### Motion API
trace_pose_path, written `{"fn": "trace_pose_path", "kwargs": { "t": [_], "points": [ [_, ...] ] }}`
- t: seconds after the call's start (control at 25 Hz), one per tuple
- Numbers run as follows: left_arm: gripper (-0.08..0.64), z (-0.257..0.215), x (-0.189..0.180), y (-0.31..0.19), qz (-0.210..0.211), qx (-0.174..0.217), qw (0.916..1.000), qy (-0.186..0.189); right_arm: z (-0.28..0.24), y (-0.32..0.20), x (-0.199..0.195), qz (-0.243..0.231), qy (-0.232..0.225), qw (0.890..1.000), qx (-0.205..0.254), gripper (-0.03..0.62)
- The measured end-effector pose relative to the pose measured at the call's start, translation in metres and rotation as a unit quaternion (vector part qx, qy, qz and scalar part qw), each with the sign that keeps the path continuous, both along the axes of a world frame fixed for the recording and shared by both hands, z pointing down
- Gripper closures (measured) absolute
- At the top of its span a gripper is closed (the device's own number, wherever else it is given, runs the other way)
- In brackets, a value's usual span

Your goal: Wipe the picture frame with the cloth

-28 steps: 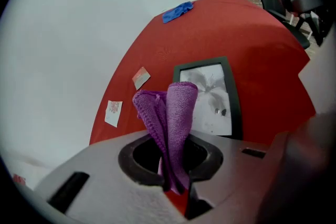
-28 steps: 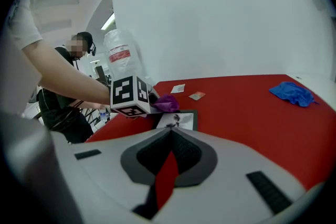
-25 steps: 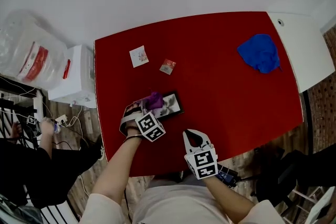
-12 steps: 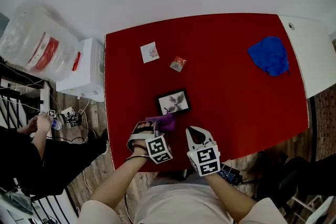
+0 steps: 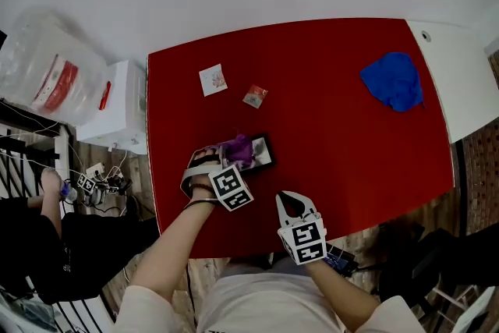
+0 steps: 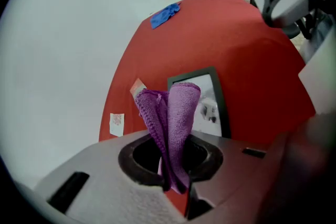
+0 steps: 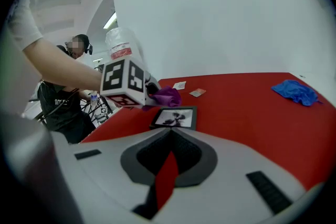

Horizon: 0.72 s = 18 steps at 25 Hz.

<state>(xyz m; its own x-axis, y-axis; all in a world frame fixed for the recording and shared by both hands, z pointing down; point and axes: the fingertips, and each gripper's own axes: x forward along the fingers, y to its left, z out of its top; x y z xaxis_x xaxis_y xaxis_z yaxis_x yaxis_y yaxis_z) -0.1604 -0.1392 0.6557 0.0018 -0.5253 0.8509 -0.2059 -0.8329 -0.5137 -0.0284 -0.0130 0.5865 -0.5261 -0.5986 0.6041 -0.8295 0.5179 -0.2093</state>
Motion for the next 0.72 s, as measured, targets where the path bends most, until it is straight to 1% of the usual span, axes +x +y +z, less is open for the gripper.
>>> {"fn": "trace_pose_path", "kwargs": {
  "t": [0.08,0.16,0.28,0.44,0.56,0.72],
  "points": [
    [0.499,0.005,0.004,-0.014,-0.002,-0.003,1.0,-0.009,0.003,0.001,0.005,0.006,0.002,1.0,-0.005,0.588],
    [0.499,0.014,0.006,-0.018,0.002,-0.01,0.9997,-0.022,0.005,0.002,0.009,0.01,0.003,1.0,-0.008,0.588],
    [0.499,0.024,0.007,-0.014,0.01,-0.016,0.9993,-0.032,0.006,0.004,0.013,0.009,0.006,1.0,-0.009,0.589],
    [0.499,0.025,0.008,-0.007,0.017,-0.013,0.9991,-0.038,0.01,0.003,0.019,0.013,0.009,1.0,-0.014,0.589],
    [0.499,0.022,0.014,0.011,0.023,-0.022,0.9989,-0.036,0.011,0.0,0.015,0.01,0.006,1.0,-0.012,0.589],
    [0.499,0.021,0.025,0.055,0.028,-0.038,0.9985,-0.028,0.01,-0.002,0.004,0.0,0.0,1.0,-0.009,0.589]
  ]
}}
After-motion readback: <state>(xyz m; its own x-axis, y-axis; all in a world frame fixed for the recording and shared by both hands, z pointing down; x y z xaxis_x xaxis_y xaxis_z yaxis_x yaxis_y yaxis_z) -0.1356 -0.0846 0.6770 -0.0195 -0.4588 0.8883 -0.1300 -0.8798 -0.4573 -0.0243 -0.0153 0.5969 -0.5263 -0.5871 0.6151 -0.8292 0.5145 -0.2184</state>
